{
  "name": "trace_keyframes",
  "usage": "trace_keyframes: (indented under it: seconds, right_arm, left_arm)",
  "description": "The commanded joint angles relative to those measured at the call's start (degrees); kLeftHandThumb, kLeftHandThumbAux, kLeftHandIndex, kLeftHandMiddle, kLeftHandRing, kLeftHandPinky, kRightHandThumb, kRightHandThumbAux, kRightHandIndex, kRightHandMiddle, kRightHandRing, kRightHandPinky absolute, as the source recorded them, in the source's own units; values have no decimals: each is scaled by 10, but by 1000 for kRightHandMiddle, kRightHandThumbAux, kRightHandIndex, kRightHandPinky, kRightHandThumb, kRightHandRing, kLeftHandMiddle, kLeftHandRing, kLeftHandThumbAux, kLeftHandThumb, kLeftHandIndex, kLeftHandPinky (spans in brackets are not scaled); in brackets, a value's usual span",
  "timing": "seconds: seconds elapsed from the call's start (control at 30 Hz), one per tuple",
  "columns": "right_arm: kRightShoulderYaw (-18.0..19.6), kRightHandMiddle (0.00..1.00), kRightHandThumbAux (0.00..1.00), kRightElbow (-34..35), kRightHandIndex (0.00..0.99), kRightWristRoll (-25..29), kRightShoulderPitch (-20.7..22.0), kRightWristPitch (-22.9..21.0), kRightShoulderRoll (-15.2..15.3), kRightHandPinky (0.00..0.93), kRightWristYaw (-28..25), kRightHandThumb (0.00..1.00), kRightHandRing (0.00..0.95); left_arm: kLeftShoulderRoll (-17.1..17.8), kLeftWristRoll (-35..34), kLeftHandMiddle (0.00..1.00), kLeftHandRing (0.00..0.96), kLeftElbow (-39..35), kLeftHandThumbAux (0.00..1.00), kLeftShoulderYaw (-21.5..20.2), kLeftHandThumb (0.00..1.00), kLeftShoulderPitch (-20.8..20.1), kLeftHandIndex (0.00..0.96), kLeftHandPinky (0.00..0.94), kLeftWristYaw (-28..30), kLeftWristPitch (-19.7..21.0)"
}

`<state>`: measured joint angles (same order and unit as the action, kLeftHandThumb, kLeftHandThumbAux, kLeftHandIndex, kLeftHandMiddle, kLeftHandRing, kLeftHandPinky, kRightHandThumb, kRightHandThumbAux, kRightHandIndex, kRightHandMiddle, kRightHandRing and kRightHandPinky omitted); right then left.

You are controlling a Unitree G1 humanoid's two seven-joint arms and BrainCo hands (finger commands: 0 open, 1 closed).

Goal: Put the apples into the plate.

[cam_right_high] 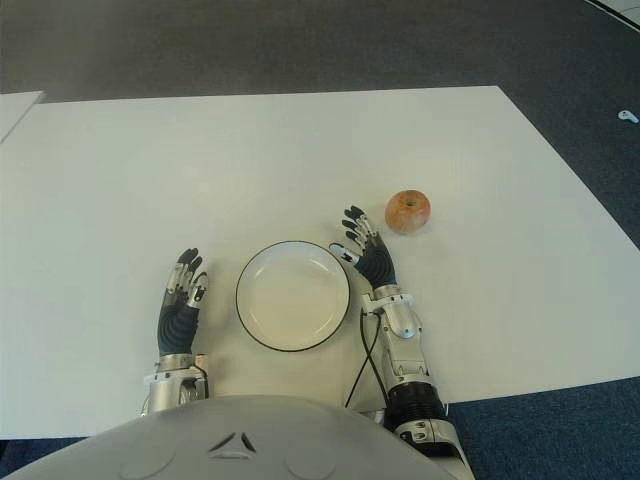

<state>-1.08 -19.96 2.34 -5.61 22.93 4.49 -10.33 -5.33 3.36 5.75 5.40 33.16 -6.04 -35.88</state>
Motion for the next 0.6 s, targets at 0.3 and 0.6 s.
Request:
trace_keyframes:
  seconds: [0.3,0.6]
  right_arm:
    - [6,145,627,-71,51,3,-31,-25,0,156,-6,102,136]
    - [11,134,632,-77,59,6,-28,-19,2,160,-12,97,129]
  left_arm:
    - [-12,-7,0,0,32,472,1,141,-1,13,21,-3,17]
    - [-14,-2,1,0,22,488,7,139,3,9,22,-5,28]
